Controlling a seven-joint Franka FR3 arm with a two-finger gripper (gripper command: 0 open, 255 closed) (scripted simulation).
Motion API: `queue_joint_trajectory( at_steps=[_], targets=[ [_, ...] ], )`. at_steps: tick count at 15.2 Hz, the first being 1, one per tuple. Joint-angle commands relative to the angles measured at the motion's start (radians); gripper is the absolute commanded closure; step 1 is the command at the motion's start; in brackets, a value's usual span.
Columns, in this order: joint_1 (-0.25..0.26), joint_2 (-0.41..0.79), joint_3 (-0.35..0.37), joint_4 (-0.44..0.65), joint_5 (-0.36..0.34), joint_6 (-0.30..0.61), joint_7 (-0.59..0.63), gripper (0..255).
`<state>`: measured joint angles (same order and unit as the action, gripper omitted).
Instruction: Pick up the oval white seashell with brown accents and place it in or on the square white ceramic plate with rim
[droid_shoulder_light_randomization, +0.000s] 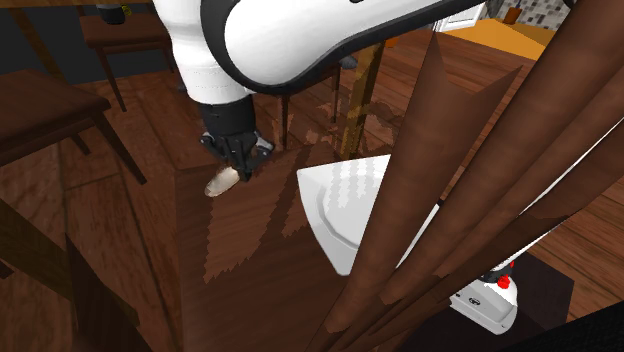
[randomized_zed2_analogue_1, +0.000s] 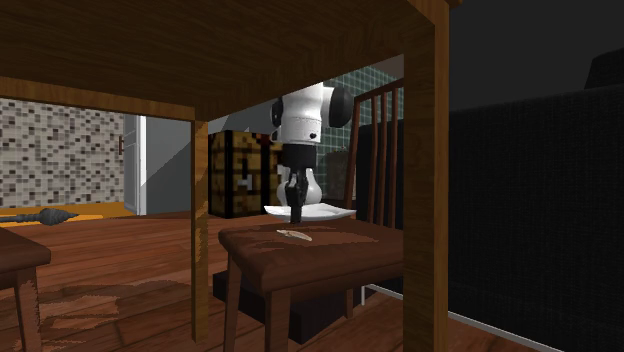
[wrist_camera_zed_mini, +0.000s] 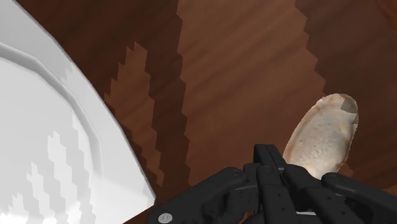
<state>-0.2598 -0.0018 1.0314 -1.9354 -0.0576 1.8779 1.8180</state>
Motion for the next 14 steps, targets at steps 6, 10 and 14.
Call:
queue_joint_trajectory(
  at_steps=[6,10,14],
  targets=[
    [0.047,0.071,0.02,0.046,-0.145,0.107,0.357,0],
    [0.054,0.1,0.015,0.012,-0.178,0.153,0.379,0],
    [0.06,0.122,0.01,-0.007,-0.202,0.181,0.395,0]
  ],
)
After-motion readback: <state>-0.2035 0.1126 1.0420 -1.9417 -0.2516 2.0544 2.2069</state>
